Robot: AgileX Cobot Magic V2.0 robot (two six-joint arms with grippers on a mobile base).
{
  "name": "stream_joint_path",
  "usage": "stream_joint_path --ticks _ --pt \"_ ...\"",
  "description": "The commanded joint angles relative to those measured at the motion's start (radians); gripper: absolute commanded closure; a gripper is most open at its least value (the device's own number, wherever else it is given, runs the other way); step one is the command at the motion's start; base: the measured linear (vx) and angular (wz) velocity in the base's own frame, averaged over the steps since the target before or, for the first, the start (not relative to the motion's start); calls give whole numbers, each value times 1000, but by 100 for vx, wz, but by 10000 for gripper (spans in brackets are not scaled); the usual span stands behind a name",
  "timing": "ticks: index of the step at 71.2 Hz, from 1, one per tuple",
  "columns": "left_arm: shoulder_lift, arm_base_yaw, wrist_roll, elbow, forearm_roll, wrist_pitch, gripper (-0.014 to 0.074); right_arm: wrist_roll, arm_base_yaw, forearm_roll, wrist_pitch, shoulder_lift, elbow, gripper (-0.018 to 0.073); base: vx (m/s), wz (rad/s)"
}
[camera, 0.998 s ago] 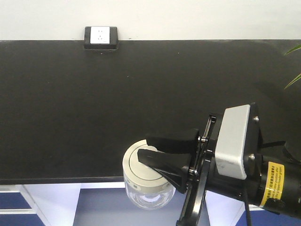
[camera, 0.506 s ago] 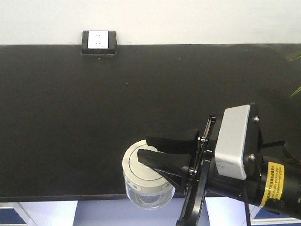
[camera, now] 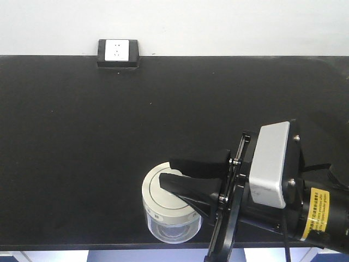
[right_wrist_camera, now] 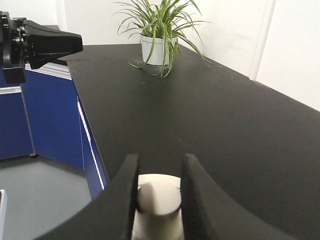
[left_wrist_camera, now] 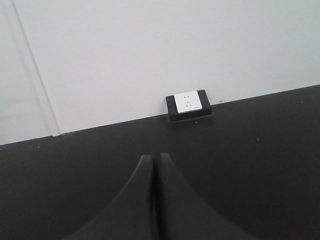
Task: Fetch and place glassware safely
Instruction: 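Hold the jar still in the right gripper above the worktop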
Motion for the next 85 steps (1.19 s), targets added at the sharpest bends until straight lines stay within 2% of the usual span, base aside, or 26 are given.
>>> stream_joint_path --ticks 1,85 --pt "8 -7 -9 -27 -3 -72 603 -5 -3 47 -61 -21 -30 563 7 2" --pt "8 -7 -9 -27 -3 -72 603 -5 -3 47 -62 -21 -30 563 3 1"
